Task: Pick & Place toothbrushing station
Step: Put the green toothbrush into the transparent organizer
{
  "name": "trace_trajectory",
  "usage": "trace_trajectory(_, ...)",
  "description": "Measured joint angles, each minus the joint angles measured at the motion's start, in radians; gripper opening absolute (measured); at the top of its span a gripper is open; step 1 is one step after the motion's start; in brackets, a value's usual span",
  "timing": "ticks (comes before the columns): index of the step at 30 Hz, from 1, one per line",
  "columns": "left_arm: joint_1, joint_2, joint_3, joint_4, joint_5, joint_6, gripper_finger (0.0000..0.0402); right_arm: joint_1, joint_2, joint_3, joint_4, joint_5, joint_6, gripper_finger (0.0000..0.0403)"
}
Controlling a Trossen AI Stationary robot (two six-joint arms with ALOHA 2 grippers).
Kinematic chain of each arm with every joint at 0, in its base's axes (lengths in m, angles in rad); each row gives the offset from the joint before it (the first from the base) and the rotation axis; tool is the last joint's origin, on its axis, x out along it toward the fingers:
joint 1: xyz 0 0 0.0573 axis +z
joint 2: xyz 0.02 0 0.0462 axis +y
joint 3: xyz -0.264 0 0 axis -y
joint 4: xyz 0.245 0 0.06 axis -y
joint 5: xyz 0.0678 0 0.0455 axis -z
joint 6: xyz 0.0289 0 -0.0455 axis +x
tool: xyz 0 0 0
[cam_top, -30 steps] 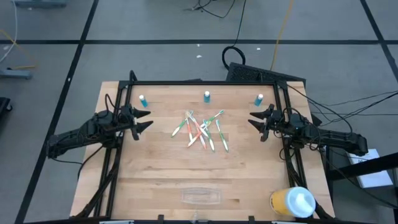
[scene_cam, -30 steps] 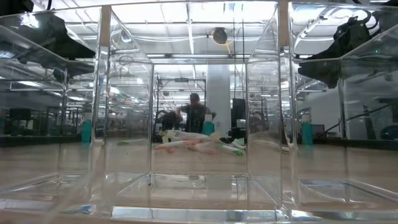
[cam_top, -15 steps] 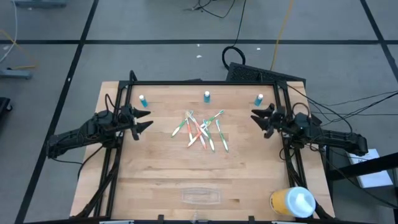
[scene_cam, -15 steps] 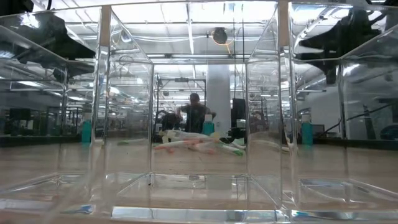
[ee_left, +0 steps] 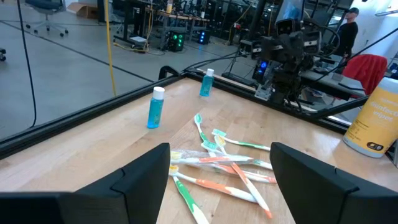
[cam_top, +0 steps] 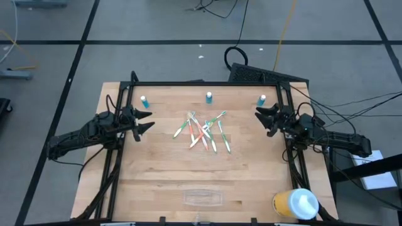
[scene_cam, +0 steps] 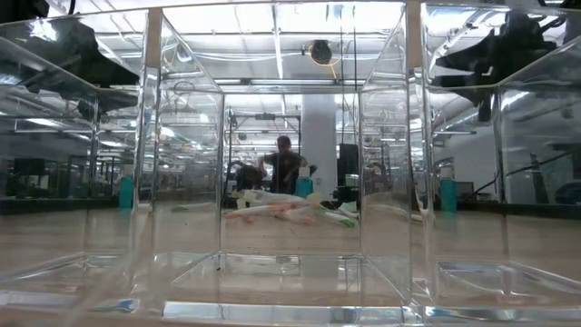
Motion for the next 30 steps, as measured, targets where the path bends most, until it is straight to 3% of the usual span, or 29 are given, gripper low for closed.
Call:
trace_trajectory(7, 0.0, 0.0, 0.0, 0.0, 0.0, 0.0, 0.0283, 0.04, 0.124, 0.035, 0.045, 0.004, 0.074, 0.0176)
trace_trajectory(10, 0.0, 0.0, 0.0, 0.0, 0.0, 0.0, 0.0283, 0.093, 0.296, 0.105, -0.008, 0.065, 0.07, 0.0196)
trace_trajectory(15, 0.0, 0.0, 0.0, 0.0, 0.0, 0.0, 0.0283, 0.159, 0.691, 0.343, -0.054, 0.216, 0.02, 0.0236)
trace_trajectory(21, 0.0, 0.0, 0.0, 0.0, 0.0, 0.0, 0.0283, 0.158, 1.145, 0.607, -0.106, 0.236, 0.052, 0.0257)
trace_trajectory(25, 0.0, 0.0, 0.0, 0.0, 0.0, 0.0, 0.0283, 0.151, 1.353, 0.711, -0.136, 0.232, 0.056, 0.0257)
trace_trajectory(30, 0.0, 0.0, 0.0, 0.0, 0.0, 0.0, 0.0283, 0.131, 1.468, 0.777, -0.205, 0.232, 0.149, 0.0251)
